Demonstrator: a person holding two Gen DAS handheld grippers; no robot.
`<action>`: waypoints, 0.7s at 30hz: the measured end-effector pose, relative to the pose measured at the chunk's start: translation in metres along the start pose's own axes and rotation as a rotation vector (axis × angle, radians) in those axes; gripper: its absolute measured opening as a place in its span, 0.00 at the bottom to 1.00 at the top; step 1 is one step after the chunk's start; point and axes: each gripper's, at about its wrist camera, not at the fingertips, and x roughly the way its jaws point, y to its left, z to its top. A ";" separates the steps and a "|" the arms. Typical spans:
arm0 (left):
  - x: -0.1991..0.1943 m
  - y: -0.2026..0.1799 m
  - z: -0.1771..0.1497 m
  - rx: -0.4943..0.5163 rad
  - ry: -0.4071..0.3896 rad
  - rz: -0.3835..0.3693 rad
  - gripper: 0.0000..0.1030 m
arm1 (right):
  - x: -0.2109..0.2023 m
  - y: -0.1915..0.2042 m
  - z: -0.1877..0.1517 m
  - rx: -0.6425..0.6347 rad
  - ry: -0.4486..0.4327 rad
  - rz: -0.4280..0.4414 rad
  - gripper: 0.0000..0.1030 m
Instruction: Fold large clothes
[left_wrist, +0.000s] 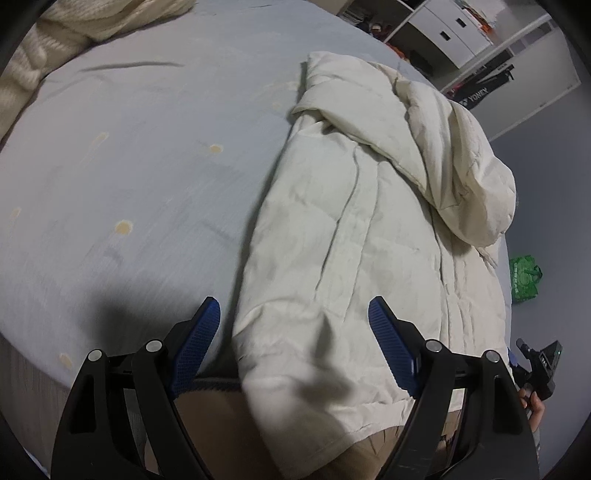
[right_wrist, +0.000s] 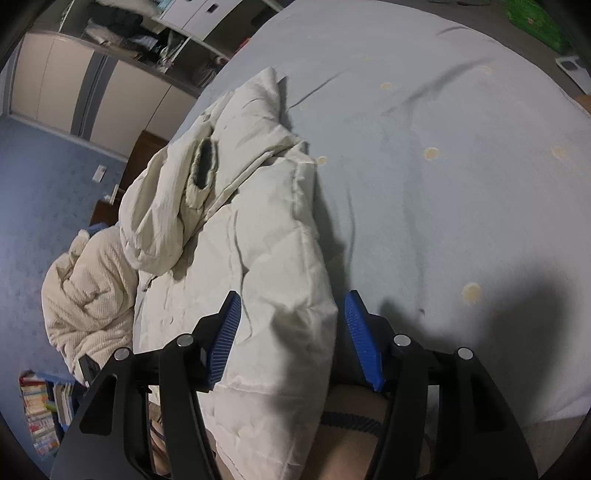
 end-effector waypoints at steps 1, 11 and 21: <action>0.000 0.002 -0.002 -0.011 0.009 0.002 0.77 | -0.001 -0.002 -0.001 0.011 -0.002 -0.004 0.54; 0.023 0.003 -0.011 -0.001 0.191 -0.044 0.73 | 0.024 0.001 -0.013 -0.024 0.157 0.002 0.56; 0.028 -0.018 -0.024 0.144 0.243 -0.125 0.32 | 0.035 0.011 -0.031 -0.078 0.247 0.166 0.53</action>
